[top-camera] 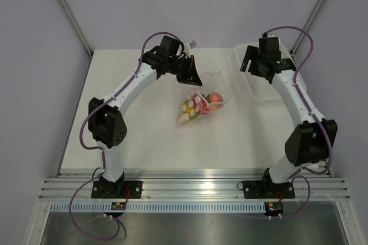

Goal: Place the food in the zip-top bag and seal the zipper
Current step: Place the fake fruit in the zipper food storage bag, then adjust the bin at the center of the board.

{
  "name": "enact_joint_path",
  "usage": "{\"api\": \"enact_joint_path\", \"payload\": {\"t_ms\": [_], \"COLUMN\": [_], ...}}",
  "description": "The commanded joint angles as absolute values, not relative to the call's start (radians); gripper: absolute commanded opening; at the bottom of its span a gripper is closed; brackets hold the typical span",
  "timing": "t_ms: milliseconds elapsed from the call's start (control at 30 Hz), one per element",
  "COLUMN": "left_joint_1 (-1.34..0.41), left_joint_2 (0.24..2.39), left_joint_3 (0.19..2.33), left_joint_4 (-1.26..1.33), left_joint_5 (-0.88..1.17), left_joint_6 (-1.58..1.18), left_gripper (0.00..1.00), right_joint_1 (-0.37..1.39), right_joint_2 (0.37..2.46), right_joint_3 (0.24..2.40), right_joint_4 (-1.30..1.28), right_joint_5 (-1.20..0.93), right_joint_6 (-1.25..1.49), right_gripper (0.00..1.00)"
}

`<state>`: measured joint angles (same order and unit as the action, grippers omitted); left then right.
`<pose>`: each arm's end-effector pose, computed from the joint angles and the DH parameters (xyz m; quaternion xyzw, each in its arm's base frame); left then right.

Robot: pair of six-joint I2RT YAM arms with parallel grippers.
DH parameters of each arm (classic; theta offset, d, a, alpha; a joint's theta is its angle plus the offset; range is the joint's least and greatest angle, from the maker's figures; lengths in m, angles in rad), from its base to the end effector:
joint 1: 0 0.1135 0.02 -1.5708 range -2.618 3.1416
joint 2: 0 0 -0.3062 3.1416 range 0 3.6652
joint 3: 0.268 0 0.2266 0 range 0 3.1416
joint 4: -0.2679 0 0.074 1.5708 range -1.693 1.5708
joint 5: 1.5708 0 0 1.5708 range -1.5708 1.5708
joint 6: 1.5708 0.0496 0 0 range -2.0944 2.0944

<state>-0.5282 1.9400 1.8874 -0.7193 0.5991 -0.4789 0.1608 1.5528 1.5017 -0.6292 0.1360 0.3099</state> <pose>0.3610 -0.2430 0.3673 0.1364 0.8771 -0.4174 0.1943 0.3283 0.0464 0.3910 0.0963 0.8957 0.0406 0.4322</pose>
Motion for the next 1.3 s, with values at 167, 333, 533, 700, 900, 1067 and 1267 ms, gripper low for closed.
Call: {"api": "enact_joint_path", "payload": {"t_ms": [167, 333, 533, 700, 900, 1067, 1267], "left_joint_1": [-0.506, -0.505, -0.492, -0.462, -0.420, -0.411, -0.411], "left_joint_2": [1.827, 1.796, 1.772, 1.752, 1.726, 1.723, 1.721], "left_joint_3": [1.850, 1.801, 1.804, 1.801, 1.790, 1.792, 1.776], "left_joint_4": [-0.693, -0.687, -0.701, -0.709, -0.707, -0.712, -0.704], "left_joint_5": [0.598, 0.584, 0.569, 0.563, 0.551, 0.549, 0.545], "left_joint_6": [-0.453, -0.437, -0.425, -0.419, -0.426, -0.425, -0.434], "left_gripper": [0.00, 0.00, 0.00, 0.00, 0.00, 0.00, 0.00], "right_joint_1": [0.143, 0.143, 0.155, 0.208, 0.333, 0.399, 0.465], "right_joint_2": [1.963, 2.059, 2.004, 1.934, 1.790, 1.706, 1.652], "right_joint_3": [1.755, 1.830, 1.729, 1.614, 1.438, 1.367, 1.365], "right_joint_4": [-0.690, -0.712, -0.669, -0.663, -0.637, -0.624, -0.679], "right_joint_5": [0.212, 0.232, 0.163, 0.147, 0.124, 0.083, 0.054], "right_joint_6": [0.172, 0.158, 0.186, 0.189, 0.276, 0.344, 0.336], "right_gripper": [0.99, 0.88, 0.38, 0.20, 0.20, 0.21, 0.48]}}
